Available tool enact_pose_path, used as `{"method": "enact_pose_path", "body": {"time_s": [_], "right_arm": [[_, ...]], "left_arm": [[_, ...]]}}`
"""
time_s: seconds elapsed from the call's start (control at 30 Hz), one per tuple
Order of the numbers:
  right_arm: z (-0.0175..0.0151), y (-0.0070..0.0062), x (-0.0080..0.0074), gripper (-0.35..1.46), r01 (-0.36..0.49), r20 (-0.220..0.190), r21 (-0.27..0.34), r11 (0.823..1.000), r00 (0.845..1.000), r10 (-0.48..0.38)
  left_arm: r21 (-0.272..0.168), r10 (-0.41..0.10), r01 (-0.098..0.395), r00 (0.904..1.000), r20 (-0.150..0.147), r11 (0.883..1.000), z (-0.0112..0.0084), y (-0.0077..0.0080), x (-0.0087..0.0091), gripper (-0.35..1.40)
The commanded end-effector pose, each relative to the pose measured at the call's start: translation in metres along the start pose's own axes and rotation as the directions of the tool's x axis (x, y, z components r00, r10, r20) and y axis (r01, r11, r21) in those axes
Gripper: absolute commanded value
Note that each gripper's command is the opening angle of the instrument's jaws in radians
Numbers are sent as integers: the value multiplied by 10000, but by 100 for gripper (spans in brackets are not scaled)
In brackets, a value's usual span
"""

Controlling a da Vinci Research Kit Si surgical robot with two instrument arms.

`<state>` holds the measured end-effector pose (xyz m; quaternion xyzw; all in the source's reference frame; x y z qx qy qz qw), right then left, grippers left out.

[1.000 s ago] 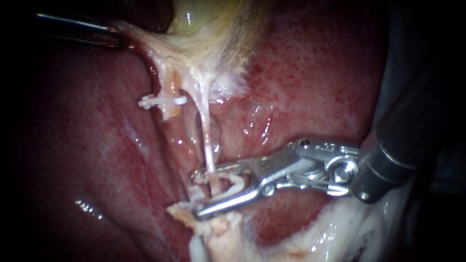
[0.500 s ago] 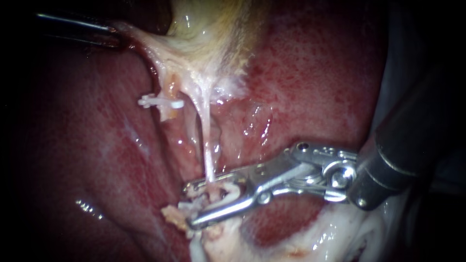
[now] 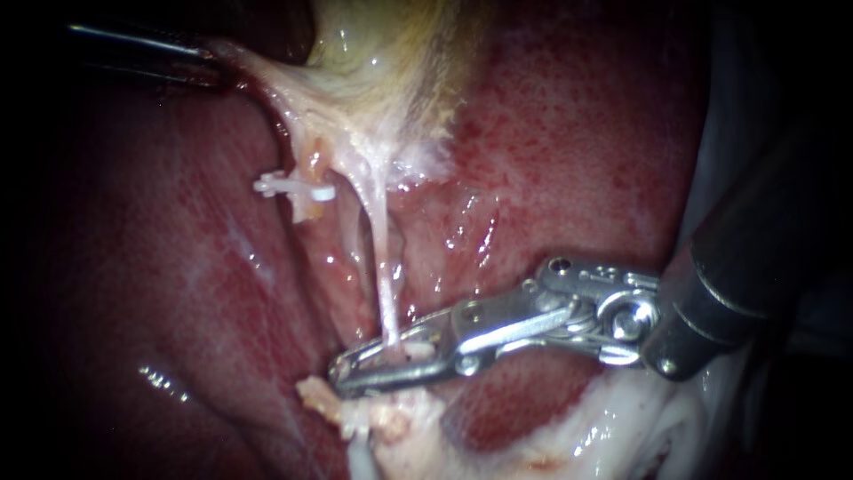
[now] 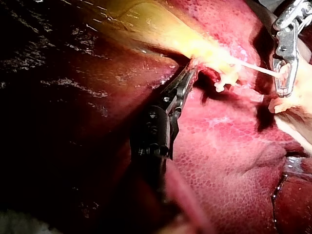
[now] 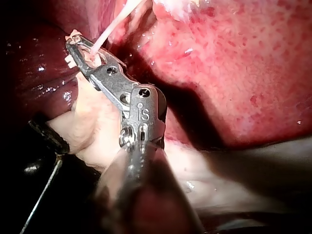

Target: Clipping first clip right tube

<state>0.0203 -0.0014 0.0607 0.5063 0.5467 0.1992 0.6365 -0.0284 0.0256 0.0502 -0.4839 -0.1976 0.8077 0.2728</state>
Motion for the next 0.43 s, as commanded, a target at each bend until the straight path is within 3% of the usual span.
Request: {"method": "enact_pose_path", "body": {"time_s": [0.03,0.43], "right_arm": [[1,-1,2,-35,-32,-21,64,10000,10000,32],[0,6,-2,-35,-2,54,97,10000,10000,2]], "left_arm": [[-2,-4,4,10000,-1,10000,0,0,0,-35],[13,-3,3,10000,-3,10000,3,0,0,-35]]}}
